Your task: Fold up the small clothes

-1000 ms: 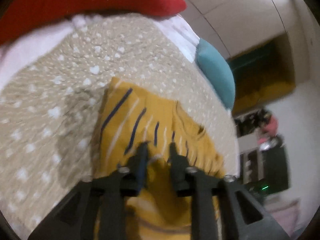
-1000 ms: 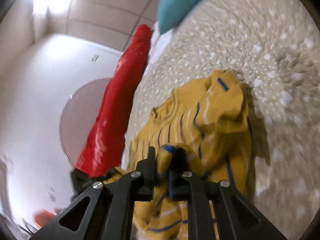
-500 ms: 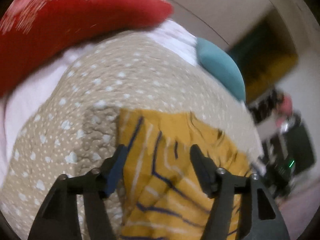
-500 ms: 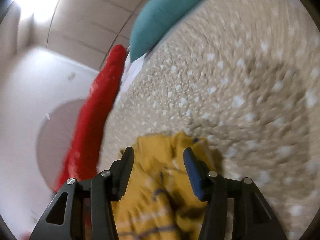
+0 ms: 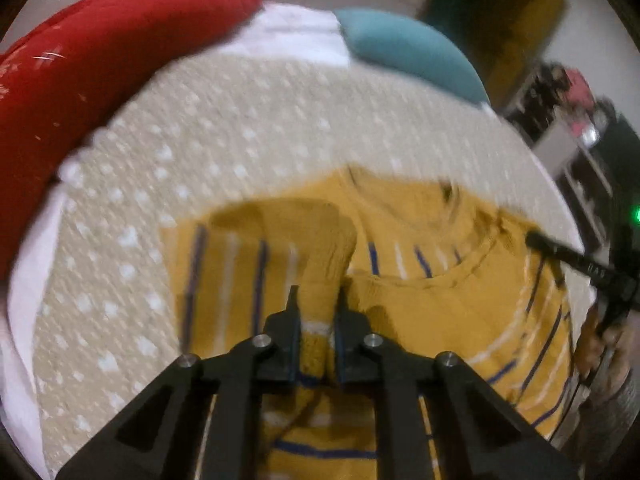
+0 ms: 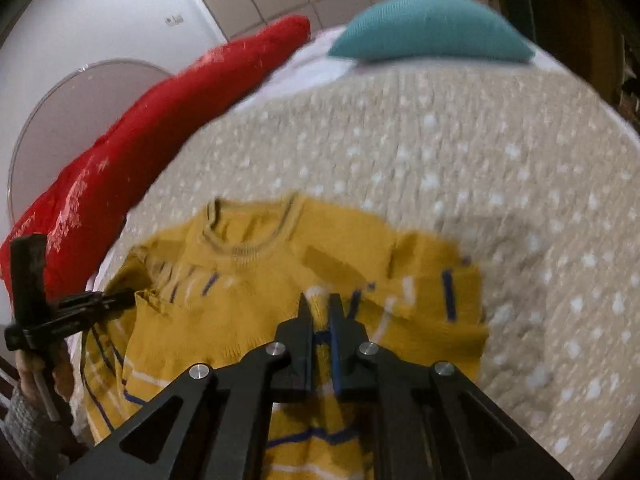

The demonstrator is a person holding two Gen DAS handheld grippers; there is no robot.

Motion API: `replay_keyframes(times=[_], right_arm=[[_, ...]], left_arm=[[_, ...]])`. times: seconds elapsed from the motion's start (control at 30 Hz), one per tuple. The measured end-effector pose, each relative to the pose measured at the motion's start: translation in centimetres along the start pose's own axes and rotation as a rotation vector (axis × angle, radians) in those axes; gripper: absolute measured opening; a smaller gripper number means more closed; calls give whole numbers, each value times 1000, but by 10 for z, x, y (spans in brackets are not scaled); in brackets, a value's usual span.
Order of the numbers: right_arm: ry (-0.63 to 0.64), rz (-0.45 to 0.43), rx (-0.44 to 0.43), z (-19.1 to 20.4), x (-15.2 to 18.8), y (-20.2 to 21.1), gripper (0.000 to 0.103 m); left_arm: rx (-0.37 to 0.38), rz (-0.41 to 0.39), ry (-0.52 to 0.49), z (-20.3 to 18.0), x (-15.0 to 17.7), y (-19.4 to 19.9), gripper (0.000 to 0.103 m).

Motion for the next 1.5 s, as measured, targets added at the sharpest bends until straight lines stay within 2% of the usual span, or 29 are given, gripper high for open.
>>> replay_keyframes(times=[0.1, 0.2, 0.23, 0.27, 0.3, 0.33, 0.4, 0.5, 0.6, 0.7, 0.83, 0.87, 0.9, 0.93, 0.97, 1.07, 1.1, 1.13, 1.2, 1.27, 1.33, 1.37, 1.43, 1.47, 1.5], right_arm=[[-95, 0, 25, -16, -16, -12, 7], [-107, 74, 93, -24, -14, -36, 10], [-106, 64, 85, -24, -13, -33, 11], [-119, 44, 65, -24, -12, -25, 15], [-133, 26, 45, -25, -12, -17, 25], [-150, -3, 18, -26, -11, -3, 30], [-154, -47, -8, -29, 1, 28, 45], [-127, -46, -23, -35, 38, 63, 54], [-133, -8, -48, -40, 89, 80, 57], [-168, 11, -110, -37, 130, 78, 61], [-208, 8, -161, -22, 157, 53, 61], [-222, -4, -191, -17, 158, 49, 45], [-236, 5, -208, -15, 156, 46, 17], [-259, 11, -234, -15, 154, 44, 12], [-291, -2, -264, -16, 149, 50, 11], [-290, -59, -247, -24, 142, 81, 10], [-292, -67, -245, -27, 143, 88, 10], [-304, -63, -245, -33, 149, 91, 10], [-329, -34, -215, -42, 161, 83, 10], [-359, 19, -208, -51, 176, 65, 13], [-387, 0, -227, -54, 183, 65, 15], [-393, -19, -217, -53, 183, 74, 21], [-352, -51, -145, -47, 178, 91, 23], [-320, -71, -99, -43, 174, 99, 23], [-285, -92, -56, -36, 169, 107, 23]], left_arm=[[-11, 2, 85, 21, -25, -13, 16], [-71, 66, 113, 32, -24, -33, 20], [-43, 56, 116, 33, -22, -29, 21], [-1, 32, 130, 32, -20, -21, 24], [46, 9, 145, 33, -18, -11, 33], [81, -10, 158, 35, -14, 0, 39], [123, -65, 177, 42, -2, 28, 56], [153, -109, 171, 50, 27, 59, 68], [189, -104, 177, 58, 66, 68, 75], [220, -55, 163, 56, 100, 50, 77], [226, 21, 163, 41, 133, 16, 77], [163, 5, 148, 37, 133, 12, 74], [120, 22, 135, 34, 131, 11, 43], [119, 40, 136, 32, 129, 13, 17], [142, 66, 156, 31, 123, 22, 14], [107, -5, 135, 37, 110, 64, 14], [102, -15, 142, 40, 111, 75, 7], [65, -24, 147, 43, 114, 80, 6], [9, -17, 148, 53, 123, 77, 9], [-31, 27, 182, 65, 143, 63, 9], [-32, 33, 203, 70, 156, 59, 10], [-24, 20, 203, 70, 161, 59, 14], [-18, -31, 208, 71, 166, 66, 35], [-22, -73, 219, 70, 165, 71, 55], [-22, -112, 231, 70, 163, 74, 66]])
Point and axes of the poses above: each gripper's, at about its wrist camera, not at the fingertips, and y roughly against the way its jaws point, z to its left, x to its underside, the point moved 7 cm from there along -y, roughly the way its jaws point, and after that the axes turned 9 degrees about z, right-handed, at the moved point
